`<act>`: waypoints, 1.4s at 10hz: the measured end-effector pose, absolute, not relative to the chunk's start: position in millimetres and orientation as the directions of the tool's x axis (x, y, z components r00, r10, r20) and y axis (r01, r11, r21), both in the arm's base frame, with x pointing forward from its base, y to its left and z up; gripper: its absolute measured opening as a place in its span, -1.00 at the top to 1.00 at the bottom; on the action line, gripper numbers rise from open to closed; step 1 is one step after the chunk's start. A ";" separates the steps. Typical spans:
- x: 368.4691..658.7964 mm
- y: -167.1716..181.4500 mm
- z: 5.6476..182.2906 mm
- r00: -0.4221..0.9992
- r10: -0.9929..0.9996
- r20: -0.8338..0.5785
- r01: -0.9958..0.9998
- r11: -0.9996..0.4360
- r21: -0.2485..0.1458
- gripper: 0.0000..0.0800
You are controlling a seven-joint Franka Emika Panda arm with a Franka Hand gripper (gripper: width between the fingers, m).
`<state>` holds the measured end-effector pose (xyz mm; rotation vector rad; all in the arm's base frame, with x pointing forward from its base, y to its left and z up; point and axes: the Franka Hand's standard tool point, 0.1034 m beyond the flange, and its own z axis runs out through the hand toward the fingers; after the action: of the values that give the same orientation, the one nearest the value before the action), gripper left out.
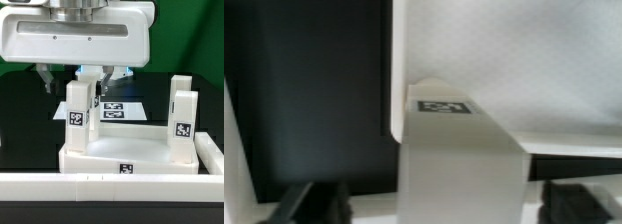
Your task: Assemble desk
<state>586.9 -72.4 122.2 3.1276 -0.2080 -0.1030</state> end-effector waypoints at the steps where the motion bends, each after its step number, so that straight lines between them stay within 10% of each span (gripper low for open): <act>1: 586.8 -72.9 122.2 0.989 -0.133 -0.065 -0.133 -0.991 0.010 0.02; 9: 586.9 -72.4 122.0 0.933 -0.355 -0.062 -0.355 -0.935 0.021 0.28; 14: 586.0 -71.2 120.9 0.568 -0.821 -0.067 -0.822 -0.570 0.017 0.28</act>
Offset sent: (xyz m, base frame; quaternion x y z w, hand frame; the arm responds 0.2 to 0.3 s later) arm 0.0000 0.0000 0.0000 0.0000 0.0000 0.0000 1.0000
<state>586.0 -71.2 120.9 2.7957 -1.4646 -0.1057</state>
